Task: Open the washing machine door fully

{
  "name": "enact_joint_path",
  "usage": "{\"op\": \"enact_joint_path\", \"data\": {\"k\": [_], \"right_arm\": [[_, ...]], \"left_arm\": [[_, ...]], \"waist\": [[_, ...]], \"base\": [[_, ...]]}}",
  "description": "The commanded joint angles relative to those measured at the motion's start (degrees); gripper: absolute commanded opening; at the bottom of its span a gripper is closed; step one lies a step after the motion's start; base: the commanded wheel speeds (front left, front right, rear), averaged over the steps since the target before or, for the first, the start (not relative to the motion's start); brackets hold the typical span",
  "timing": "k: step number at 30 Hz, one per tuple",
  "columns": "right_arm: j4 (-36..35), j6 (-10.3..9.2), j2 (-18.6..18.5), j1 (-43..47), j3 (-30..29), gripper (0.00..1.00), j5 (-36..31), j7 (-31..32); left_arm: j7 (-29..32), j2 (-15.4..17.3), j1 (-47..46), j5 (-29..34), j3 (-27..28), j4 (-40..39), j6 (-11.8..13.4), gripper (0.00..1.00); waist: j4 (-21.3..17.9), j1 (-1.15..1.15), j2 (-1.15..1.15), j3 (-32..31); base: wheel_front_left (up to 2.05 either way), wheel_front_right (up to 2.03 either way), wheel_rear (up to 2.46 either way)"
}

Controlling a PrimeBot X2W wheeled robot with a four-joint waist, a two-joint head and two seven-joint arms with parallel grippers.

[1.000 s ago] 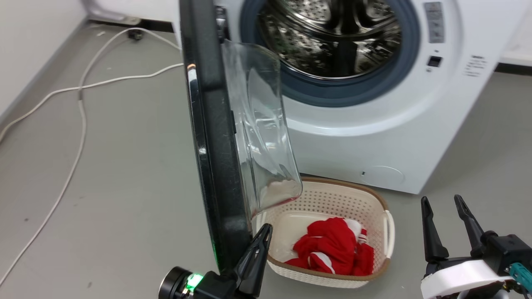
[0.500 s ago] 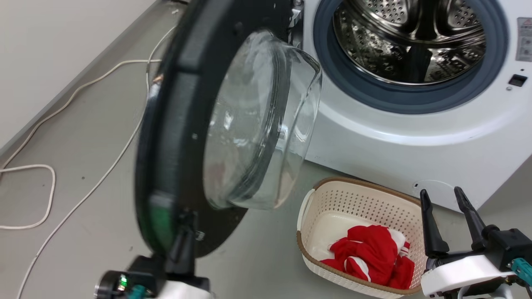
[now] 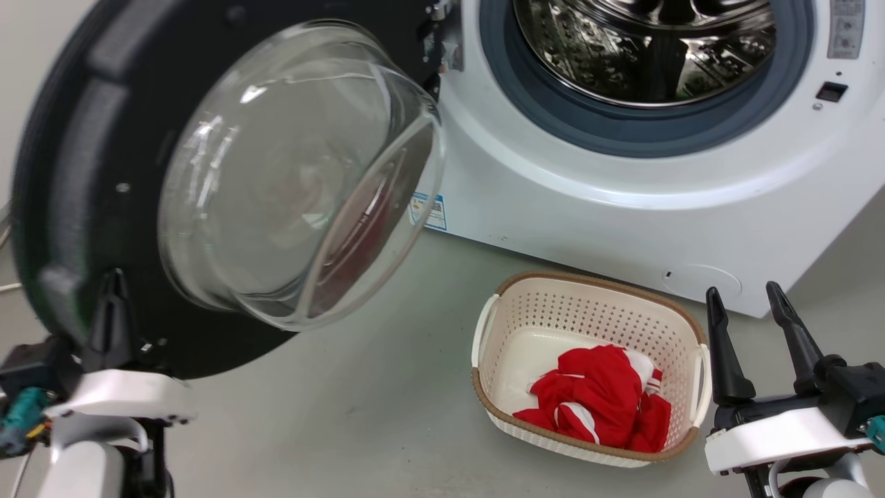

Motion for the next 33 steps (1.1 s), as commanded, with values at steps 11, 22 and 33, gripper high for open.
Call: {"op": "enact_joint_path", "data": {"k": [11,22,33], "right_arm": [[1.0,-0.04,0.1,-1.0,0.5,1.0,0.8,-1.1],[3.7,-0.04,0.1,-0.1,2.1,1.0,2.3,-2.8],[3.9,-0.04,0.1,0.6,1.7,1.0,0.4,-3.0]], "left_arm": [[-0.3,0.1,-4.2,4.2,10.2,7.9,-4.8,0.0],[-0.3,-7.5,7.6,10.7,12.1,-3.1,-5.1,0.0],[-0.3,-11.8,12.5,17.2,4.8,-8.1,-7.0,1.0]], "waist": [[-4.3,-0.01,0.0,0.6],[-7.5,-0.01,0.0,-3.0],[-9.5,-0.01,0.0,-4.9]], "base": [[0.0,0.0,0.0],[0.0,0.0,0.0],[0.0,0.0,0.0]]}}
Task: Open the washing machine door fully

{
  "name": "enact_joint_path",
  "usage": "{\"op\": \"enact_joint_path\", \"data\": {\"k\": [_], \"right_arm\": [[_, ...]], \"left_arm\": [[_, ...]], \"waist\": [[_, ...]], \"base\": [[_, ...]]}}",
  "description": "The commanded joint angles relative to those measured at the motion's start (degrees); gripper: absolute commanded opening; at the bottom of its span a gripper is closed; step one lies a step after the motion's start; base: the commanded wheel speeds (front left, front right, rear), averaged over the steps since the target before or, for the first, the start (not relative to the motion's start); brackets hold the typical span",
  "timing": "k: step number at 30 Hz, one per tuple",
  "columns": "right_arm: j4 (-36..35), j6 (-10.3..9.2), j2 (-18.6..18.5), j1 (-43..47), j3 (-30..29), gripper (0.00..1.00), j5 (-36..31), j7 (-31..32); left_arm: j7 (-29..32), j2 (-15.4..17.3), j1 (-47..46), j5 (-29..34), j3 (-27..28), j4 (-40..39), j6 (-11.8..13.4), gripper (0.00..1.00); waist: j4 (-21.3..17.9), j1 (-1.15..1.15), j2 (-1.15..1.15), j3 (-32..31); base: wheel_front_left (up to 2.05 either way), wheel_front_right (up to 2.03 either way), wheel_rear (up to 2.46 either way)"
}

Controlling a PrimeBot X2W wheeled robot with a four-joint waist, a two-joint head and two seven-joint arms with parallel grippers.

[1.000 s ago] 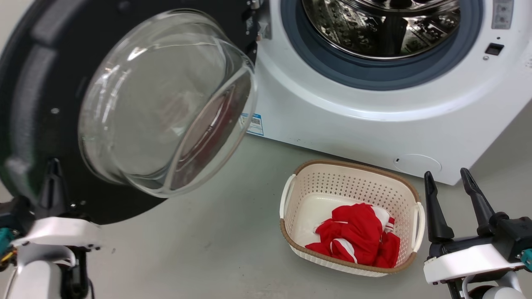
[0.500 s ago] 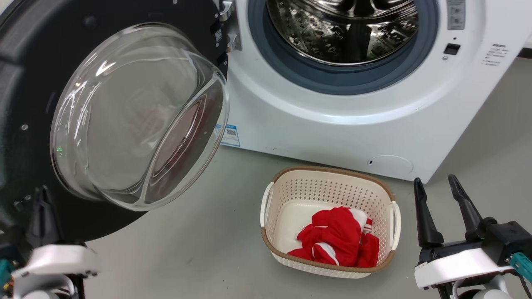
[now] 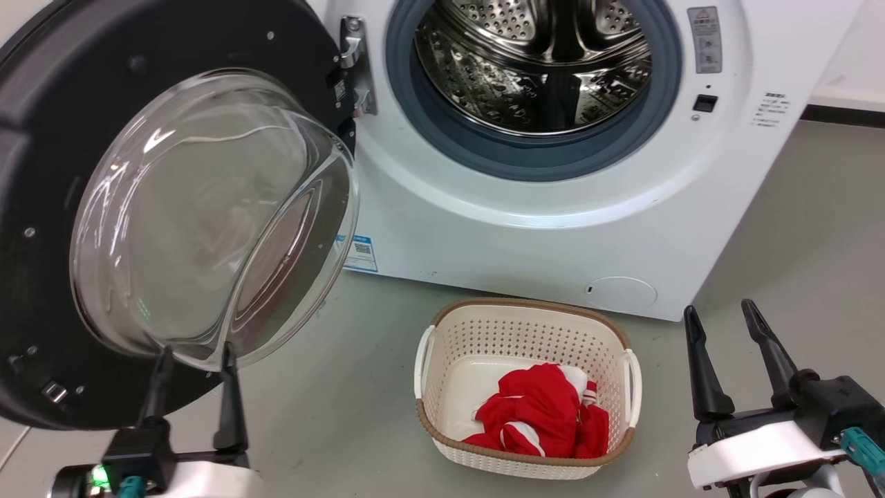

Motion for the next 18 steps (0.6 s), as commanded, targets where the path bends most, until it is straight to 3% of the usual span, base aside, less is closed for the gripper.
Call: {"op": "enact_joint_path", "data": {"k": [1,10,18], "right_arm": [[-0.3,-0.04,0.1,0.4,-0.2,1.0,-0.9,-0.2],[-1.0,-0.04,0.1,0.9,-0.9,1.0,-3.0,0.6],[-1.1,-0.04,0.1,1.2,-0.4,1.0,-3.0,0.9]], "left_arm": [[-0.1,-0.3,0.2,0.8,-1.3,-0.2,-0.5,1.0],[-0.1,-0.4,-3.7,2.7,-5.8,1.9,-3.1,1.0],[-0.1,-0.3,-5.6,2.8,-6.1,4.2,-2.8,1.0]], "waist": [[-1.0,0.0,0.0,-0.5],[-7.0,0.0,0.0,-1.6],[-10.3,0.0,0.0,-1.1]], "base": [[0.0,0.0,0.0],[0.0,0.0,0.0],[0.0,0.0,0.0]]}}
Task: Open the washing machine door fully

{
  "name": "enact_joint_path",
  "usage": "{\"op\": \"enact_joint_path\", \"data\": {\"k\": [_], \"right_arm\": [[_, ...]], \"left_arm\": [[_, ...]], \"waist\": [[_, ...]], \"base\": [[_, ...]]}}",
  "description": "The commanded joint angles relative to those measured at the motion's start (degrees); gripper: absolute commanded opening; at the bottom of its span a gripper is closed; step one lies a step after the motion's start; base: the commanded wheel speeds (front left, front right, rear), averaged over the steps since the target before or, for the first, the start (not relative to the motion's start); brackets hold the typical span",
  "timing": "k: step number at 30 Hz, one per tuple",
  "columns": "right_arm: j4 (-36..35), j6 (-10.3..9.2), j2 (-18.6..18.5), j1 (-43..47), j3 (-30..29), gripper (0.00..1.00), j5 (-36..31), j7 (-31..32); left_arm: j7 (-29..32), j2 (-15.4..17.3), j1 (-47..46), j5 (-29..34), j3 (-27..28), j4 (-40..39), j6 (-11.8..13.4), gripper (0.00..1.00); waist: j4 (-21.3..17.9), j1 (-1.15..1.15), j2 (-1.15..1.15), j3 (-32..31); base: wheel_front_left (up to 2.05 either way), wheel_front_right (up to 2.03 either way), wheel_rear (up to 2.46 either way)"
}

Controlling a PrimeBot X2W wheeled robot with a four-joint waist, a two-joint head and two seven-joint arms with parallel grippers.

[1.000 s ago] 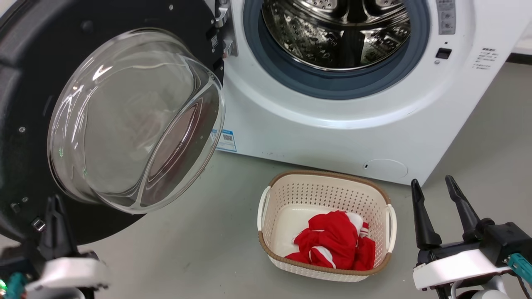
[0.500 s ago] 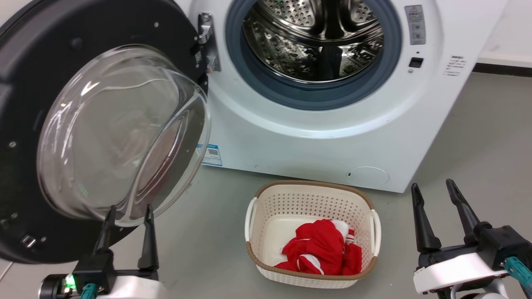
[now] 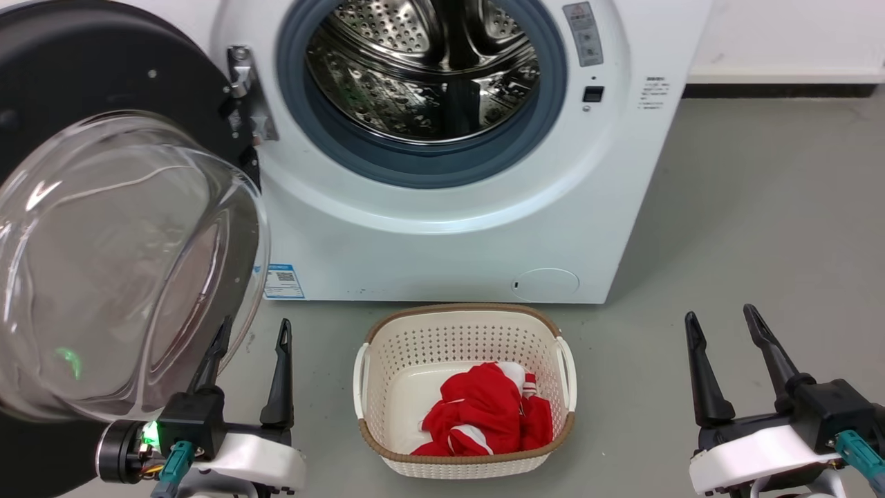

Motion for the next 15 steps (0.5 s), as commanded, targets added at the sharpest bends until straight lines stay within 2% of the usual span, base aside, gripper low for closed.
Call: {"op": "enact_joint_path", "data": {"k": [1,15], "right_arm": [[-0.3,-0.04,0.1,0.3,0.4,1.0,0.3,-0.1],[0.0,-0.04,0.1,-0.9,0.8,1.0,0.3,-0.3]], "left_arm": [[-0.1,0.0,-0.5,0.4,-0.1,0.2,0.3,1.0],[-0.1,-0.5,0.3,0.2,0.2,-0.6,1.2,1.0]], "waist": [[-0.7,0.0,0.0,0.5],[-0.7,0.0,0.0,1.6]], "base": [[0.0,0.0,0.0],[0.0,0.0,0.0]]}}
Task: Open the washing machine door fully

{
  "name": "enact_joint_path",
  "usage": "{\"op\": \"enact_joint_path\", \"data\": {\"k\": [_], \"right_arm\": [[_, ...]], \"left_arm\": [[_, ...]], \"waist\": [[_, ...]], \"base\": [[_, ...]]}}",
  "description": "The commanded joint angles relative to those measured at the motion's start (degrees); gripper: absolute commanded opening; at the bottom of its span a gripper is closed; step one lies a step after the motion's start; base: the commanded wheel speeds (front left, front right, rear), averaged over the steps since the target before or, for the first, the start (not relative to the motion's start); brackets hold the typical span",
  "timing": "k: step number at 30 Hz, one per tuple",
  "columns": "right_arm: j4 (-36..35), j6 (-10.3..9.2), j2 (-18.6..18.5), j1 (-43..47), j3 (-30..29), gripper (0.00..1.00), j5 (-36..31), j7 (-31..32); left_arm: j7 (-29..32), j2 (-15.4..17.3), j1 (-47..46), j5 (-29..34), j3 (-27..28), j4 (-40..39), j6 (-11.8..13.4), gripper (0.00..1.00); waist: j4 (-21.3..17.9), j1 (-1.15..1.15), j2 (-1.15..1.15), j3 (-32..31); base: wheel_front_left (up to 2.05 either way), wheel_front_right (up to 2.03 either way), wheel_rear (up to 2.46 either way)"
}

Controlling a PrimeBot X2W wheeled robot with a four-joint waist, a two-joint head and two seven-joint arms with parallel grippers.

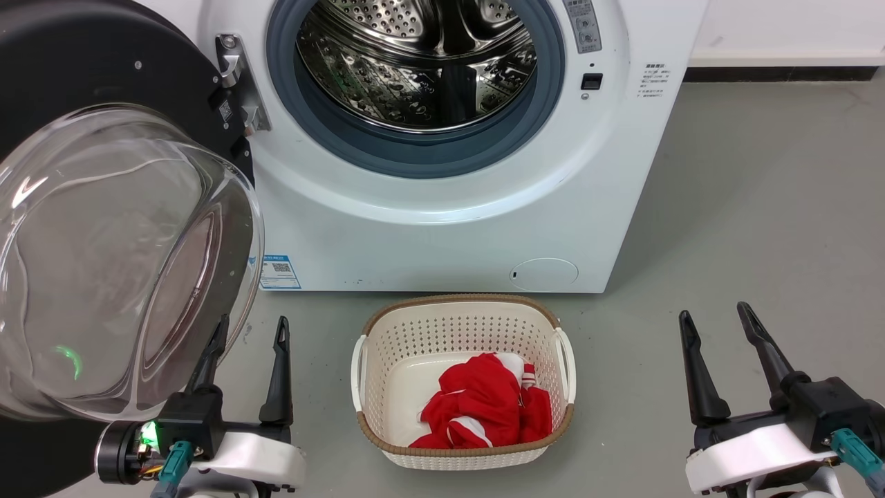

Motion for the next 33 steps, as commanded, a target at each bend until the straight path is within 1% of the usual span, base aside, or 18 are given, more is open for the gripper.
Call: {"op": "enact_joint_path", "data": {"k": [1,7,8,12,22,33], "right_arm": [[0.1,-0.04,0.1,-0.7,0.0,1.0,0.3,-0.2],[0.2,-0.04,0.1,-0.6,0.0,1.0,0.6,-0.3],[0.2,0.0,0.0,0.0,0.0,0.0,0.4,0.0],[1.7,0.01,0.0,0.9,0.2,0.0,1.4,0.1],[3.3,0.01,-0.8,-0.3,0.2,0.0,14.5,1.8],[4.9,0.0,-1.3,-1.5,0.1,0.0,26.9,3.6]], "left_arm": [[-0.1,0.0,0.4,0.1,0.1,-0.2,0.4,1.0],[-0.1,-0.1,0.7,0.0,0.5,0.0,0.3,1.0],[0.0,-0.1,0.1,-0.1,0.4,0.1,0.2,0.0],[0.7,-0.4,0.4,-1.2,0.7,2.1,-0.1,0.0],[3.8,-0.6,-0.5,-13.3,1.6,3.2,-0.8,0.0],[6.3,-0.8,-1.1,-25.2,2.1,3.7,-1.5,0.0]], "waist": [[0.1,0.0,0.0,0.0],[0.2,0.0,0.0,-0.2],[0.2,0.0,0.0,-0.2],[0.2,0.0,0.0,-0.3],[0.1,0.0,0.0,-0.4],[0.1,0.0,0.0,-0.6]], "base": [[0.0,0.0,0.0],[0.0,0.0,0.0],[0.0,0.0,0.0],[0.0,0.0,0.0],[0.0,0.0,0.0],[0.0,0.0,0.0]]}}
